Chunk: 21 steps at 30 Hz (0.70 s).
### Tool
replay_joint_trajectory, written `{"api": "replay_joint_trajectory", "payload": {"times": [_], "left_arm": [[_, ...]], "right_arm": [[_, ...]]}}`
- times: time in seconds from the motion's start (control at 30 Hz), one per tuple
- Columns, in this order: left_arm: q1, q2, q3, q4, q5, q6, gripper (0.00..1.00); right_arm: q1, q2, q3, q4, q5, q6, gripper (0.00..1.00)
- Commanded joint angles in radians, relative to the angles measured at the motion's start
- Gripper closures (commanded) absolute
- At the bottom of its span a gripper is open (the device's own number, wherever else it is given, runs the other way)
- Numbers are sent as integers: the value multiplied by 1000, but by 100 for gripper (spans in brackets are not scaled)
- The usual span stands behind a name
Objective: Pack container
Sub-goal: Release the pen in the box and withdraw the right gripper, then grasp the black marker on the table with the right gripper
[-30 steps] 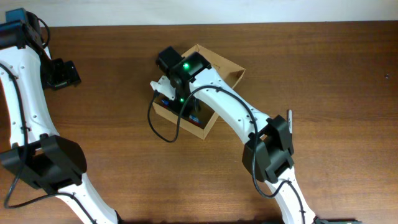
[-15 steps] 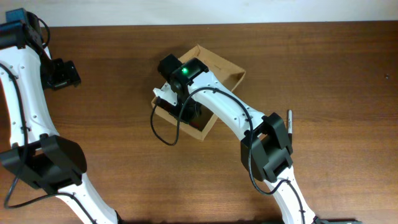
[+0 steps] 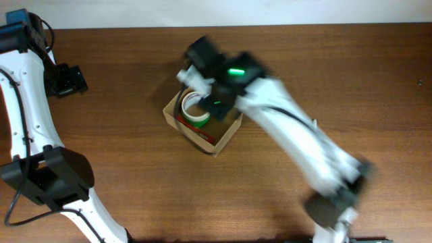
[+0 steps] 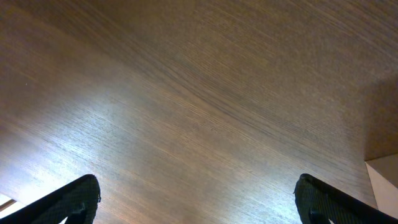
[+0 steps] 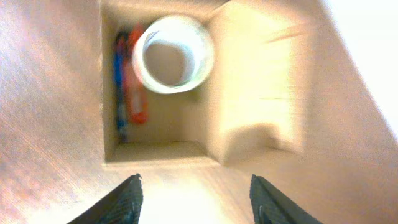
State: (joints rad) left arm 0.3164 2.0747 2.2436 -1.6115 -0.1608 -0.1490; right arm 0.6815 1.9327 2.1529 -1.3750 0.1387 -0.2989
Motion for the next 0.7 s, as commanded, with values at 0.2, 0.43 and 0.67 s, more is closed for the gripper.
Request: {"api": "replay_joint_trajectory", "payload": {"times": [0.2, 0.43, 0.67], "left_arm": [[3, 7, -6, -1, -3, 13, 0], [3, 7, -6, -1, -3, 13, 0], [3, 7, -6, -1, -3, 13, 0]], "right_arm": [[-586, -600, -386, 184, 45, 73, 40], [-845, -446, -772, 306, -180, 145, 40], [-851, -177, -855, 414, -209, 177, 40]]}}
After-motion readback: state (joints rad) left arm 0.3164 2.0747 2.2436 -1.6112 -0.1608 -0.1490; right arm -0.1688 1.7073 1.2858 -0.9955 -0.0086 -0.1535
